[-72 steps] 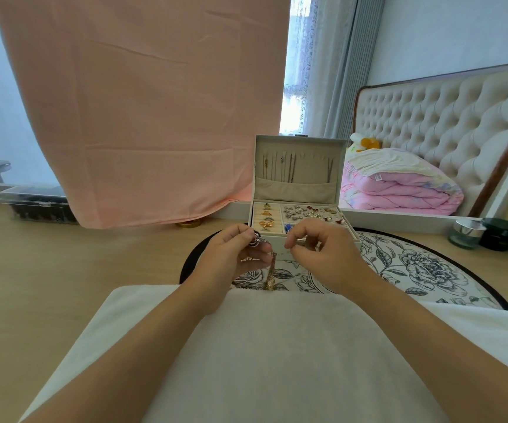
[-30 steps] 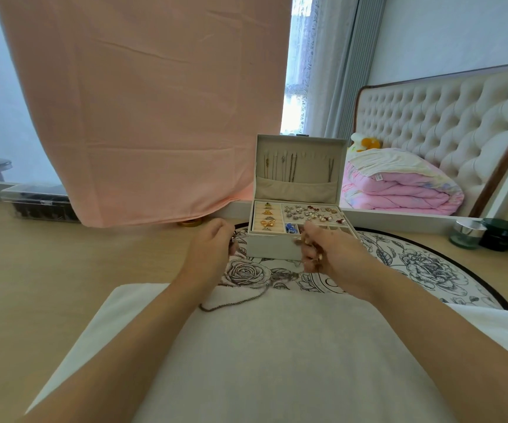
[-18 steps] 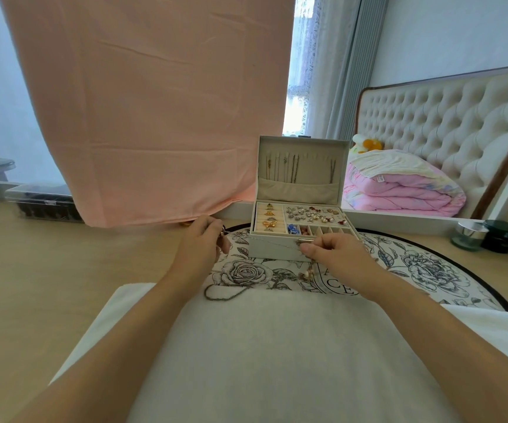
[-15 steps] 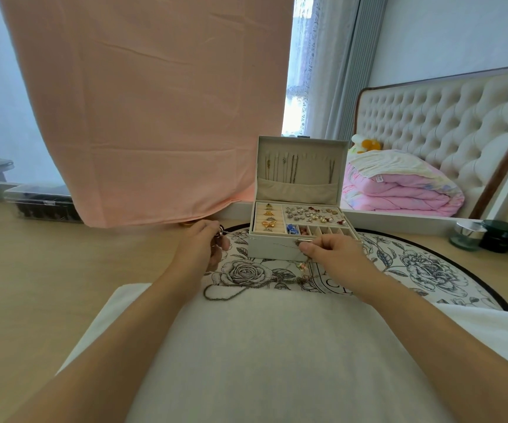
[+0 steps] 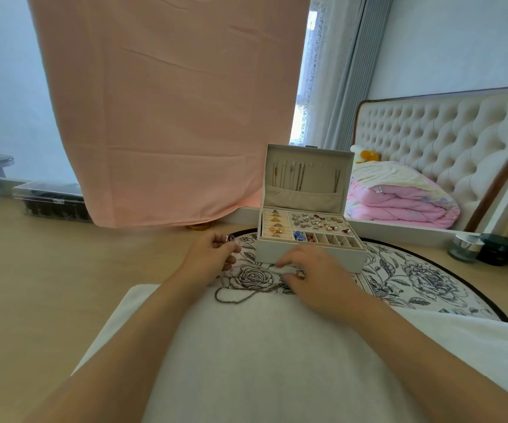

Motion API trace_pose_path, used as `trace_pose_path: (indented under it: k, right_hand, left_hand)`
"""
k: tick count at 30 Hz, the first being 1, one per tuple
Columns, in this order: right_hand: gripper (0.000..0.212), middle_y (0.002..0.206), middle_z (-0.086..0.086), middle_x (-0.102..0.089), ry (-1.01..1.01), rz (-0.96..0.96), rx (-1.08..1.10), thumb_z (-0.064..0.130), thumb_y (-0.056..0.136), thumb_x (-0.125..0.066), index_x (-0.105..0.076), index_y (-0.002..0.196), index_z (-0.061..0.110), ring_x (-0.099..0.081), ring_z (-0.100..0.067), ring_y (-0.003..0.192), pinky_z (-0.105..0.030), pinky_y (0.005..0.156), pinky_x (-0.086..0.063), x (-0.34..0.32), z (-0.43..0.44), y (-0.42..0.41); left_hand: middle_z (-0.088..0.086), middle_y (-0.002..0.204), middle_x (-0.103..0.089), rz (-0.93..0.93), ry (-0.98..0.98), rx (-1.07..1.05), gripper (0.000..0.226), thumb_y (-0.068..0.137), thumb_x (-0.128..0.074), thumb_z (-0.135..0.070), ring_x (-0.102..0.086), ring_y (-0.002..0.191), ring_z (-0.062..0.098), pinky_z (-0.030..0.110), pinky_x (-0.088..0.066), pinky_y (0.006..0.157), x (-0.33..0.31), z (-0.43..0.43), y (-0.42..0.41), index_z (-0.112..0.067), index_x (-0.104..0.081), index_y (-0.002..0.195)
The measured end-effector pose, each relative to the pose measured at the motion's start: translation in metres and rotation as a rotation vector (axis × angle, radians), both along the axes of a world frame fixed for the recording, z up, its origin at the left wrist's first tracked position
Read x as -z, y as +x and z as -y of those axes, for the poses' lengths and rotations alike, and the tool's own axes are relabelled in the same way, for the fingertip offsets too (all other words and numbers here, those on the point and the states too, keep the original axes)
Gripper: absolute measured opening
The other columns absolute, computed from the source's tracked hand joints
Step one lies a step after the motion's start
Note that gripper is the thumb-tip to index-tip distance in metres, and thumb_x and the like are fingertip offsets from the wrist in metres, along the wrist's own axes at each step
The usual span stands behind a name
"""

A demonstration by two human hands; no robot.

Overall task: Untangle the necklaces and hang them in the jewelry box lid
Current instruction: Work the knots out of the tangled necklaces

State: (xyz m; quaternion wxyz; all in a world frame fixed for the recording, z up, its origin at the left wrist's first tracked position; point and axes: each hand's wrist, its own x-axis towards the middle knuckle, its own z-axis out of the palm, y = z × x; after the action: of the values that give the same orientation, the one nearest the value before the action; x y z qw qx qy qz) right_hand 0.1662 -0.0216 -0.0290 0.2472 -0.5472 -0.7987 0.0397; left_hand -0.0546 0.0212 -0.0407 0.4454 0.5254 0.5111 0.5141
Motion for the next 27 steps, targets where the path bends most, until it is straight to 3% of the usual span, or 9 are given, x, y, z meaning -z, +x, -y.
trace_pose_path:
  k: [3,5,9,12,14,17,22,24,27]
  right_hand:
    - [0.039,0.13,0.017,-0.061,-0.172,0.148,-0.213,0.047,0.092,-0.064,-0.065,0.129,0.037,-0.047,-0.004,0.122,-0.03,0.108,-0.037,-0.002,0.009,-0.03]
    - [0.034,0.125,0.016,-0.063,-0.222,0.149,-0.259,0.045,0.091,-0.067,-0.069,0.123,0.034,-0.05,-0.004,0.117,-0.026,0.103,-0.039,0.001,0.01,-0.043]
    - [0.002,0.096,0.01,-0.071,-0.271,-0.204,-0.197,0.027,0.091,-0.071,-0.073,0.091,0.028,-0.064,-0.005,0.093,-0.026,0.088,-0.051,0.0,0.015,-0.042]
    - [0.008,0.08,-0.004,-0.073,-0.407,-0.611,-0.232,0.011,0.099,-0.06,-0.064,0.093,0.014,-0.068,-0.016,0.079,-0.028,0.08,-0.054,-0.005,0.02,-0.032]
    - [0.011,0.067,-0.006,-0.061,-0.361,-0.719,-0.21,0.004,0.101,-0.052,-0.059,0.093,0.008,-0.056,-0.022,0.065,-0.03,0.067,-0.048,-0.01,0.022,-0.016]
    - [0.015,0.064,-0.001,-0.049,-0.272,-0.691,-0.179,0.0,0.099,-0.053,-0.06,0.088,0.008,-0.04,-0.016,0.058,-0.025,0.056,-0.033,-0.016,0.024,0.013]
    - [0.015,0.059,0.005,-0.045,-0.231,-0.614,-0.167,0.018,0.084,-0.057,-0.057,0.071,0.01,-0.035,-0.012,0.055,-0.023,0.054,-0.03,-0.023,0.038,0.044]
    - [0.029,0.055,0.0,-0.044,-0.278,-0.583,-0.152,0.031,0.084,-0.059,-0.054,0.061,0.014,-0.035,-0.018,0.055,-0.028,0.054,-0.029,-0.024,0.045,0.054]
    - [0.052,0.05,-0.001,-0.046,-0.429,-0.308,0.002,0.042,0.092,-0.067,-0.049,0.049,0.018,-0.04,-0.019,0.051,-0.028,0.055,-0.038,-0.023,0.054,0.064]
  left_hand:
    - [0.007,0.098,-0.074,0.077,-0.06,-0.009,0.009,0.101,-0.055,-0.014,-0.063,0.071,0.017,0.029,-0.053,0.064,-0.001,-0.001,-0.004,-0.013,-0.059,0.093]
    - [0.006,0.098,-0.075,0.054,-0.067,-0.032,0.009,0.1,-0.055,-0.018,-0.064,0.074,0.018,0.032,-0.05,0.068,-0.003,0.0,-0.006,-0.016,-0.061,0.093]
    - [0.004,0.098,-0.075,-0.054,-0.005,-0.055,0.008,0.095,-0.058,-0.015,-0.058,0.063,0.013,0.027,-0.041,0.055,-0.006,0.003,-0.007,-0.019,-0.057,0.088]
    - [0.009,0.1,-0.075,-0.115,0.015,-0.074,0.006,0.089,-0.061,-0.014,-0.05,0.062,0.016,0.03,-0.04,0.059,-0.008,0.006,-0.005,-0.019,-0.059,0.086]
    - [0.004,0.094,-0.074,-0.189,0.03,-0.074,0.002,0.09,-0.061,-0.015,-0.052,0.065,0.015,0.028,-0.042,0.06,-0.007,0.008,-0.005,-0.017,-0.06,0.09]
    - [-0.01,0.086,-0.07,-0.3,0.063,-0.054,0.007,0.093,-0.059,-0.015,-0.054,0.068,0.004,0.023,-0.038,0.058,-0.008,0.013,-0.002,-0.011,-0.061,0.099]
    - [-0.002,0.088,-0.075,-0.229,-0.002,0.0,0.008,0.091,-0.055,-0.012,-0.051,0.06,0.017,0.025,-0.039,0.05,-0.012,0.017,0.013,-0.017,-0.051,0.087]
    - [0.001,0.088,-0.074,-0.243,-0.036,0.026,0.006,0.09,-0.054,-0.01,-0.054,0.059,0.019,0.027,-0.041,0.048,-0.018,0.022,0.019,-0.015,-0.053,0.088]
    - [0.011,0.079,-0.07,-0.319,-0.185,0.143,0.009,0.093,-0.052,-0.005,-0.061,0.053,0.02,0.027,-0.05,0.044,-0.029,0.034,0.025,-0.006,-0.06,0.088]
